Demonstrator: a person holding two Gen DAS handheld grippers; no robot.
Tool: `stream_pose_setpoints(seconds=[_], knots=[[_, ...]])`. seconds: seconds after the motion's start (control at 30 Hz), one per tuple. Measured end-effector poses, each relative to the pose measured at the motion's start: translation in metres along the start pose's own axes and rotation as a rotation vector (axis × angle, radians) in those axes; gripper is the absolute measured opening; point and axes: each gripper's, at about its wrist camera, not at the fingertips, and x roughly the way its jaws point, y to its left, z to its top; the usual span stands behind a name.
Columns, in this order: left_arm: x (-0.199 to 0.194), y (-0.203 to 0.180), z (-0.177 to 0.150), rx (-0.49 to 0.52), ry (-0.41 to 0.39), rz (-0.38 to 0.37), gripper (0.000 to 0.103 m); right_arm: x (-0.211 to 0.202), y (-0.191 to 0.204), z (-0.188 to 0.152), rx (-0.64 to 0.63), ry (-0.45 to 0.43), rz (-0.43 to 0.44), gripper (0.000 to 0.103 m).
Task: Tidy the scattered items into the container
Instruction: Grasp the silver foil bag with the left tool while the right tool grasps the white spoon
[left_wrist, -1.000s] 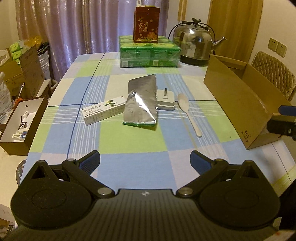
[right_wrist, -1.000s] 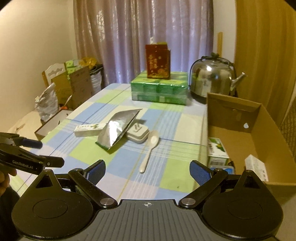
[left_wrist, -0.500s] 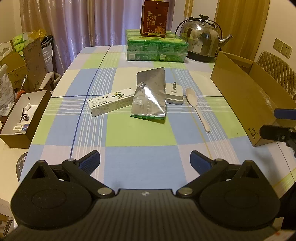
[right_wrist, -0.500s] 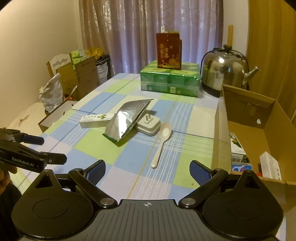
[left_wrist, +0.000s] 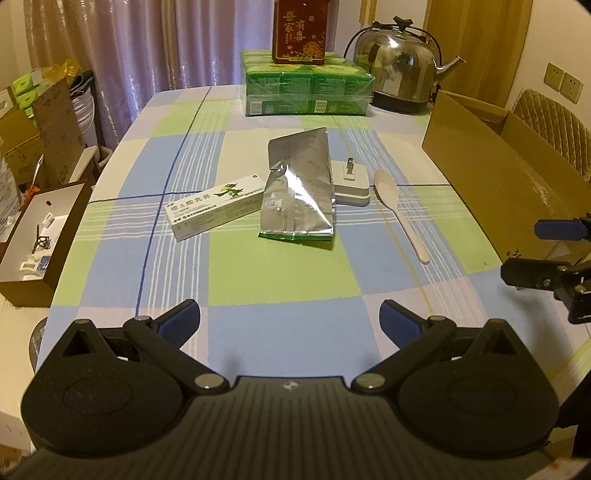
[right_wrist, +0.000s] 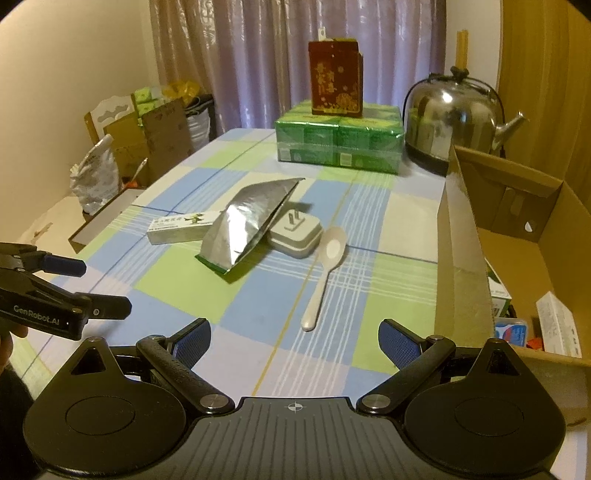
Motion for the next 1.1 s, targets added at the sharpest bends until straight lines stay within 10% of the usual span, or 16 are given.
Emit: stream_pose_setpoints(seconds=[0.4,1.1], knots=[[0.048,0.000,0.033,0.057,0.003,-0.044,0.102,0.053,-0.016,0.014,0.027,0.046,-0.001,0.094],[0.132,-0.003,0.075,0.119,0.017,-0.091,0.100,0.136,-0.035,0.021,0.054,0.116,-0.014,0.050]])
